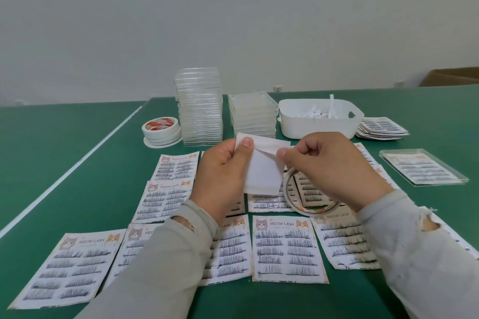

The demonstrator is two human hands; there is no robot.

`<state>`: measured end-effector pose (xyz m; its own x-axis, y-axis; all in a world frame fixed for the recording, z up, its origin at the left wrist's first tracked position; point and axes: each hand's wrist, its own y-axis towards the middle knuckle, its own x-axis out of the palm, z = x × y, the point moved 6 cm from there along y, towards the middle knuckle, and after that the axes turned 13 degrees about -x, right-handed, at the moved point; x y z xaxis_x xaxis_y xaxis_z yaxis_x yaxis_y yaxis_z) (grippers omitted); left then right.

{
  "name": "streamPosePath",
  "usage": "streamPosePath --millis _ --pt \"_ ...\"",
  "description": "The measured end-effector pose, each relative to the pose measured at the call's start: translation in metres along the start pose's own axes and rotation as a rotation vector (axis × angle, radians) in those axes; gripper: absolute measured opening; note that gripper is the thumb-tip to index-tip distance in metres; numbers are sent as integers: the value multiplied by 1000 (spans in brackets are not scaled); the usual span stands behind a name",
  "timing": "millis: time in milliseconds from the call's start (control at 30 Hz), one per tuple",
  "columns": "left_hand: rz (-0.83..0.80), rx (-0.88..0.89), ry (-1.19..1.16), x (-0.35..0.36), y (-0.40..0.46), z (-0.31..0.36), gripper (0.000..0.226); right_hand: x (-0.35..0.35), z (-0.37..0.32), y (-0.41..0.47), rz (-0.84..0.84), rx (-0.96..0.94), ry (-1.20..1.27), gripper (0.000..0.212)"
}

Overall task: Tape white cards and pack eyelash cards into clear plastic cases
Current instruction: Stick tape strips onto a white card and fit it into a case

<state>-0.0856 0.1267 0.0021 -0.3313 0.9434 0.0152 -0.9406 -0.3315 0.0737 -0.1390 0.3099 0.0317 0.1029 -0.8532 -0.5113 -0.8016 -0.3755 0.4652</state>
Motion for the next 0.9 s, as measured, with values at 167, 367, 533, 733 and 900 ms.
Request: streamPosePath --millis 167,367,533,733,900 --pt "-15 -16 -39 2 -1 0 26 0 4 1 3 20 -15 32" --pt "-40 -33 -53 5 -3 1 25 -2 6 2 21 24 -55 32" --pt "-52 -30 -55 7 -4 2 25 -2 6 2 21 36 -81 34" --pt "-78 -49 -75 5 -4 1 16 -4 5 2 65 11 20 27" --pt "-18 -19 -23 1 -2 3 12 -3 -3 1 45 -41 -58 25"
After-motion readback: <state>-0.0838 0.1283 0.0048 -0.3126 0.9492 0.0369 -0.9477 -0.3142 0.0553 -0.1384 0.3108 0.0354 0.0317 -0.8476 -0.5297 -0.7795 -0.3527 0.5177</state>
